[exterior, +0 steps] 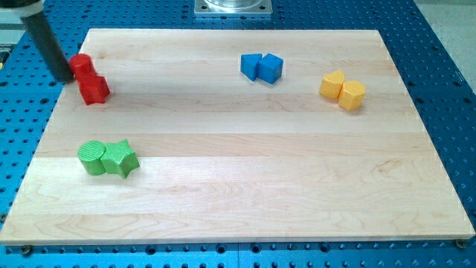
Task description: Slide the red blocks slightly up
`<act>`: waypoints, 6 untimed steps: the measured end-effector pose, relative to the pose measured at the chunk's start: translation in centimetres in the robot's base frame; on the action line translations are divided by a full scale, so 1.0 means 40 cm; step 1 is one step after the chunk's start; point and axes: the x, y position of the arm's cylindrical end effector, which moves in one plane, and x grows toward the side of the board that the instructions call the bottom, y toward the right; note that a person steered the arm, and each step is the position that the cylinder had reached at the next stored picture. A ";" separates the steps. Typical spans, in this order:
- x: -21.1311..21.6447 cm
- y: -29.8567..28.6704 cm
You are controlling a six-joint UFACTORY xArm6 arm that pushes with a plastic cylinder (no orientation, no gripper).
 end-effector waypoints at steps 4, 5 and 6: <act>0.044 -0.008; 0.244 -0.002; 0.360 0.070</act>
